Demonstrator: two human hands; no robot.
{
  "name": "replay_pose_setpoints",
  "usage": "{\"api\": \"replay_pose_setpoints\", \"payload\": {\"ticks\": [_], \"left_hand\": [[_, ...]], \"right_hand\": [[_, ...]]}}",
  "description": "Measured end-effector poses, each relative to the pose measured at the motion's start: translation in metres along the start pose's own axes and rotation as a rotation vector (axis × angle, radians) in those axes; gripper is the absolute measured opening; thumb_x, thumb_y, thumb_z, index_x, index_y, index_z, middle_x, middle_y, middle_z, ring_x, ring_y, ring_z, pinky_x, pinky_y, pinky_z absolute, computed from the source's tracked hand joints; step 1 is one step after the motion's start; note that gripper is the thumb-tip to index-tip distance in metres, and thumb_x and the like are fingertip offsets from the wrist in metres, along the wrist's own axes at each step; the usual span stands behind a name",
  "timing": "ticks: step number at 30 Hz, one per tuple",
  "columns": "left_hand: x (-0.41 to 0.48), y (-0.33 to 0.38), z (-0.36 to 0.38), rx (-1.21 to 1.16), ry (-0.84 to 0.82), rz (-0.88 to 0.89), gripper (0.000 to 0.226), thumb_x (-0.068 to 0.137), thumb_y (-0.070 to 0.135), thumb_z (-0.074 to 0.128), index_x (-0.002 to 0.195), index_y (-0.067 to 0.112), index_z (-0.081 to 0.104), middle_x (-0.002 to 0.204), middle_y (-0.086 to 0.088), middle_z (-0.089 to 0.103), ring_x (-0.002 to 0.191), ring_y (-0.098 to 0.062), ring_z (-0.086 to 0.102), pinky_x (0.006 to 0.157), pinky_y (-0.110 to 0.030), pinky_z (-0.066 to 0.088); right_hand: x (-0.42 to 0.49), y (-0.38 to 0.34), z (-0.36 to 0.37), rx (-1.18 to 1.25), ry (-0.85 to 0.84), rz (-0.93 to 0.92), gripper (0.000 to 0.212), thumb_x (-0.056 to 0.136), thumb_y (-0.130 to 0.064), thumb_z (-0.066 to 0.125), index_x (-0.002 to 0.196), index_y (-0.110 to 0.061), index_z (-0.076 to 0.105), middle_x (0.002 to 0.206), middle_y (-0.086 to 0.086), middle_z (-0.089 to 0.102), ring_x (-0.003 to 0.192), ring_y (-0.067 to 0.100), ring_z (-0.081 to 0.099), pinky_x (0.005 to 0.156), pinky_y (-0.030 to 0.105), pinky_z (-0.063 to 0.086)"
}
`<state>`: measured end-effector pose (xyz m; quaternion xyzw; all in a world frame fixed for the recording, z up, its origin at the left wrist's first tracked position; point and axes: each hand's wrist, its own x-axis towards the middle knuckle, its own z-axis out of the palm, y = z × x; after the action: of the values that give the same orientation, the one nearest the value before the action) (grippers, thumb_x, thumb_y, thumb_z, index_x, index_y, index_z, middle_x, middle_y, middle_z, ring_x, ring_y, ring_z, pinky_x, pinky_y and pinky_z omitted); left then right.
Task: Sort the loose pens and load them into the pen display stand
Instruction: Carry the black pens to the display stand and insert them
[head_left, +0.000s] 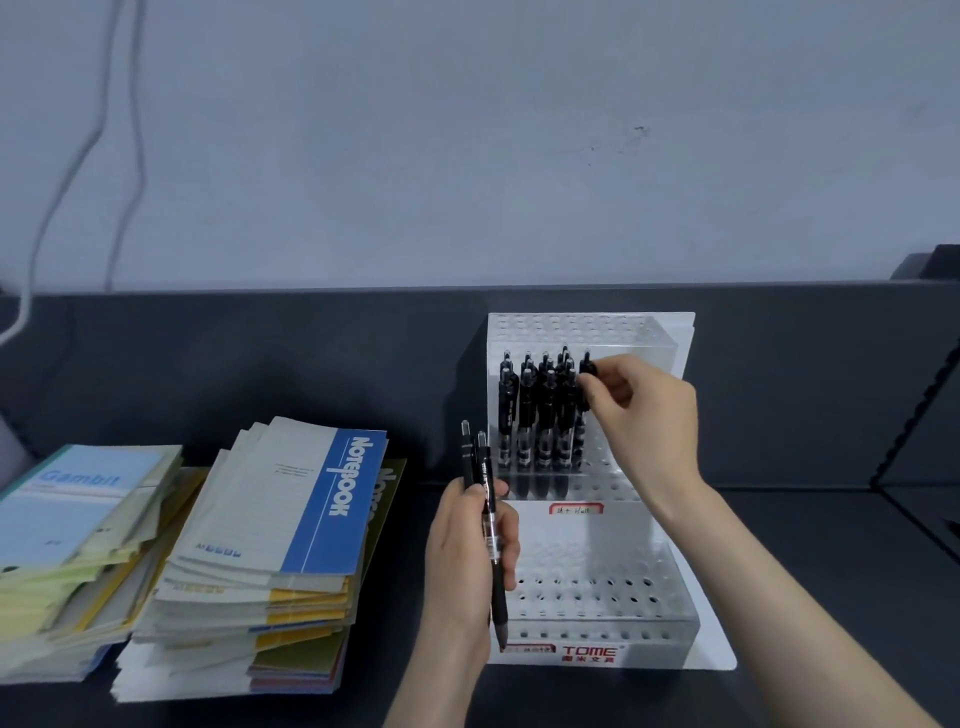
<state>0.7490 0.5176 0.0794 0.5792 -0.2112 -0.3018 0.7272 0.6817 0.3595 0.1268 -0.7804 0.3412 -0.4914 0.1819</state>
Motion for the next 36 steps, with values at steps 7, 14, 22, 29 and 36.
{"api": "replay_pose_setpoints", "payload": {"ticks": [7, 14, 22, 29, 36], "left_hand": [[-0.002, -0.001, 0.005, 0.038, -0.032, 0.046, 0.021, 0.101, 0.019, 0.041, 0.095, 0.008, 0.058, 0.065, -0.002, 0.057, 0.051, -0.010, 0.046, 0.046, -0.025, 0.038], [-0.004, -0.001, 0.012, 0.125, -0.097, 0.173, 0.019, 0.101, 0.021, 0.044, 0.098, 0.004, 0.054, 0.072, -0.002, 0.067, 0.054, -0.009, 0.048, 0.050, -0.023, 0.043], [-0.008, -0.005, 0.019, 0.161, -0.185, 0.187, 0.010, 0.100, 0.014, 0.048, 0.100, 0.011, 0.058, 0.073, -0.002, 0.069, 0.057, -0.011, 0.055, 0.050, -0.023, 0.042], [-0.006, -0.009, 0.013, 0.120, -0.078, 0.172, 0.021, 0.101, 0.022, 0.044, 0.095, 0.009, 0.059, 0.071, 0.000, 0.066, 0.054, -0.009, 0.052, 0.047, -0.021, 0.038], [-0.003, -0.006, 0.005, 0.091, 0.021, 0.150, 0.024, 0.101, 0.027, 0.041, 0.096, 0.014, 0.060, 0.062, 0.004, 0.058, 0.049, -0.006, 0.043, 0.044, -0.017, 0.030]], "right_hand": [[-0.003, 0.001, -0.005, 0.058, -0.054, 0.078, 0.017, 0.085, -0.024, 0.070, 0.100, -0.018, 0.071, 0.077, -0.013, 0.065, 0.072, 0.004, 0.062, 0.075, 0.021, 0.051], [-0.053, -0.014, -0.025, 0.289, -0.147, 0.176, 0.007, 0.082, -0.023, 0.071, 0.079, -0.029, 0.072, 0.069, -0.013, 0.070, 0.068, 0.002, 0.063, 0.065, 0.015, 0.050], [-0.064, -0.022, -0.026, 0.454, -0.327, 0.281, 0.018, 0.081, -0.011, 0.070, 0.064, -0.014, 0.067, 0.053, 0.008, 0.062, 0.049, 0.005, 0.052, 0.054, 0.013, 0.043], [-0.038, -0.025, -0.043, 0.642, 0.017, 0.327, 0.010, 0.080, -0.008, 0.070, 0.077, -0.017, 0.071, 0.065, 0.002, 0.071, 0.061, 0.013, 0.064, 0.066, 0.030, 0.055], [-0.007, -0.021, -0.043, 0.402, 0.165, 0.158, 0.013, 0.079, -0.012, 0.070, 0.081, -0.024, 0.068, 0.073, -0.008, 0.068, 0.066, 0.002, 0.062, 0.068, 0.013, 0.049]]}}
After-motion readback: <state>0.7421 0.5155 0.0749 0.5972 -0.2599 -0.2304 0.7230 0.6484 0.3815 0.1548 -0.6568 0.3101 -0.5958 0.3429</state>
